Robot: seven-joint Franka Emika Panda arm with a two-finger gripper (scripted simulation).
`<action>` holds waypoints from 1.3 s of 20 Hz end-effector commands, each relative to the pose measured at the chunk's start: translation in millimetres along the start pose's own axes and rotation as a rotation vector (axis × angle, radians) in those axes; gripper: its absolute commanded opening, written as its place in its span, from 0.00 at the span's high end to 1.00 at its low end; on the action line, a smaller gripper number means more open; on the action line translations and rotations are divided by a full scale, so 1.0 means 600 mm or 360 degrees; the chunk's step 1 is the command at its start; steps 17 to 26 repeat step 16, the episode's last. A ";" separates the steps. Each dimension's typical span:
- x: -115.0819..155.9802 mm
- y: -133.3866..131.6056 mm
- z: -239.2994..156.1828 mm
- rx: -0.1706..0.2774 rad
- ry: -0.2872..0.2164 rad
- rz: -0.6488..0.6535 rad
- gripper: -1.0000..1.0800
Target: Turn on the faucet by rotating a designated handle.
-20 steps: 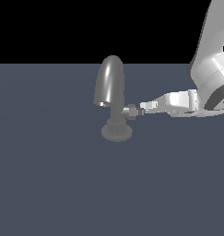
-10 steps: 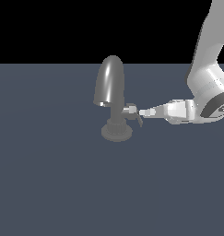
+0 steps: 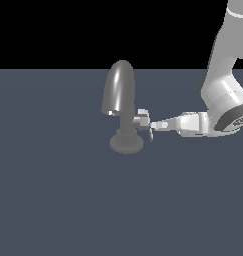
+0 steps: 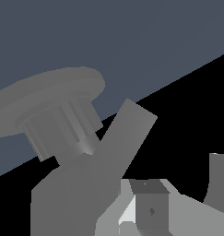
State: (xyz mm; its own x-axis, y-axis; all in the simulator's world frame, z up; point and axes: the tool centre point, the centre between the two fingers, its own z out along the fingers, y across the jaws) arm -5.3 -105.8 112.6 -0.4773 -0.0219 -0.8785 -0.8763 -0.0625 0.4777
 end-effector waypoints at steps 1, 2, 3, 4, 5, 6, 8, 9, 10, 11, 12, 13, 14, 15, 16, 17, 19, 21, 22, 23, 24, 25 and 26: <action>0.033 -0.025 0.000 0.0033 0.0004 0.0034 1.00; 0.038 -0.030 0.000 0.0033 0.0003 0.0039 1.00; 0.043 -0.034 0.000 0.0034 0.0003 0.0044 1.00; 0.047 -0.038 0.000 0.0035 0.0002 0.0049 1.00; 0.052 -0.042 0.000 0.0035 0.0001 0.0054 1.00; 0.057 -0.046 0.000 0.0036 0.0001 0.0059 1.00; 0.066 -0.054 0.000 0.0037 -0.0001 0.0068 1.00; 0.070 -0.058 0.000 0.0038 -0.0001 0.0073 1.00; 0.074 -0.062 0.000 0.0039 -0.0002 0.0078 1.00; 0.079 -0.066 0.000 0.0039 -0.0002 0.0082 1.00; 0.083 -0.069 -0.001 0.0040 -0.0003 0.0087 1.00; 0.088 -0.073 -0.001 0.0040 -0.0003 0.0092 1.00; 0.092 -0.077 -0.001 0.0041 -0.0004 0.0096 1.00; 0.096 -0.080 -0.001 0.0042 -0.0005 0.0101 1.00; 0.096 -0.080 -0.001 0.0042 -0.0005 0.0101 1.00; 0.096 -0.080 -0.001 0.0042 -0.0005 0.0101 1.00; 0.096 -0.080 -0.001 0.0042 -0.0005 0.0101 1.00; 0.096 -0.080 -0.001 0.0042 -0.0005 0.0101 1.00; 0.096 -0.080 -0.001 0.0042 -0.0005 0.0101 1.00; 0.096 -0.080 -0.001 0.0042 -0.0005 0.0101 1.00; 0.096 -0.080 -0.001 0.0042 -0.0005 0.0101 1.00; 0.096 -0.080 -0.001 0.0042 -0.0005 0.0101 1.00; 0.096 -0.080 -0.001 0.0042 -0.0005 0.0101 1.00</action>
